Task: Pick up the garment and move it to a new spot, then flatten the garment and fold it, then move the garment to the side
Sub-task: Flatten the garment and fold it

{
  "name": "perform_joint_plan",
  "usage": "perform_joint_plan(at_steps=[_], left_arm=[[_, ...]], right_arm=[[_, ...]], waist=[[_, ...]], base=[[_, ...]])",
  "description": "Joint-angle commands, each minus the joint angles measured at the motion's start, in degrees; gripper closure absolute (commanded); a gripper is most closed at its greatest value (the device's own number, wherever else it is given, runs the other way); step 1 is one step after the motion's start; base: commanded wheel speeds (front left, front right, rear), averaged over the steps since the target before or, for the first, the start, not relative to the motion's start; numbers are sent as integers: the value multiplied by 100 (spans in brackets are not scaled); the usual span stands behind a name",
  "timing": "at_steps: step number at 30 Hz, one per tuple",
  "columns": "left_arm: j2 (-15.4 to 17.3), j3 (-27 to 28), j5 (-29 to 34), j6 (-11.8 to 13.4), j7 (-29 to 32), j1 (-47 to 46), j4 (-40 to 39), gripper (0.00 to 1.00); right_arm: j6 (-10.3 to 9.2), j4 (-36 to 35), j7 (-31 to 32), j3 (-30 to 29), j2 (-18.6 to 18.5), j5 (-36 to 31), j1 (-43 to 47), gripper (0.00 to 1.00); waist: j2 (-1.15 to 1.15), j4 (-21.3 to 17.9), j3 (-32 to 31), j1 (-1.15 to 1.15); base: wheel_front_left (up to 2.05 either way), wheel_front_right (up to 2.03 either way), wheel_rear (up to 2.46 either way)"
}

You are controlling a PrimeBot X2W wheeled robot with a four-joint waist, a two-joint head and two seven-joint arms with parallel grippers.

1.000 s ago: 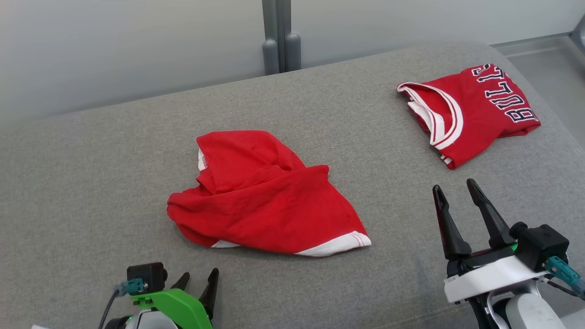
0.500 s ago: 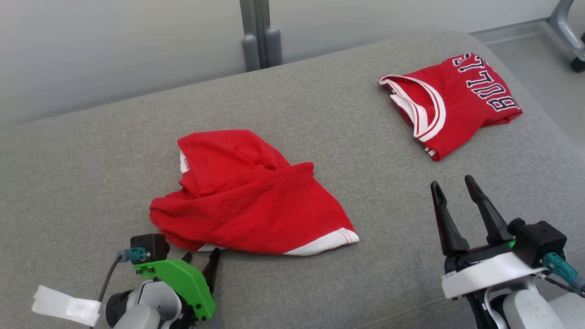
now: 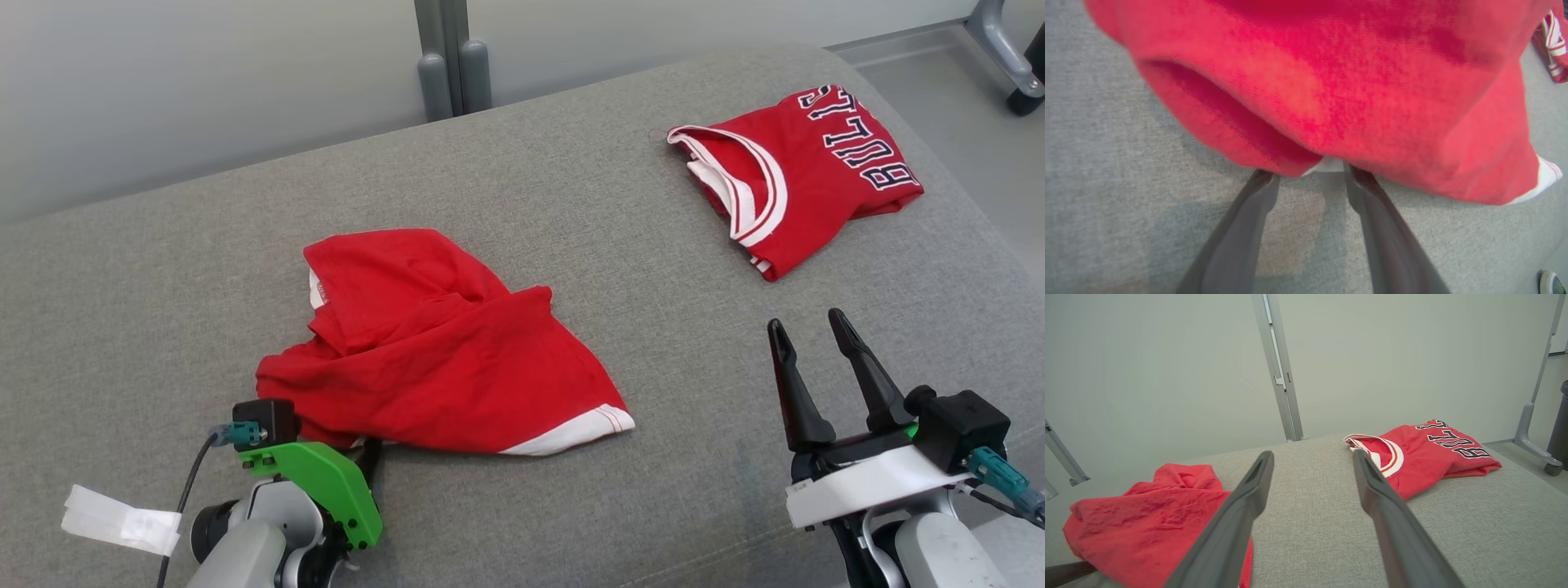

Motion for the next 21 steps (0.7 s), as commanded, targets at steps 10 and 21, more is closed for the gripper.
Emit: perform_joint_plan(at_steps=[10,21], left_arm=[[-6,-93,59,-167,-135,-236,355,100],[877,-501,511,-99,578,-12,-937,100]], right_arm=[[0,41,-26,-35,22,-27,-6,0],[0,98,-27,-106,54,31,166,0]], waist=[[0,89,-49,0],[0,303,-329,0]], base=[[0,0,0],[0,0,0]])
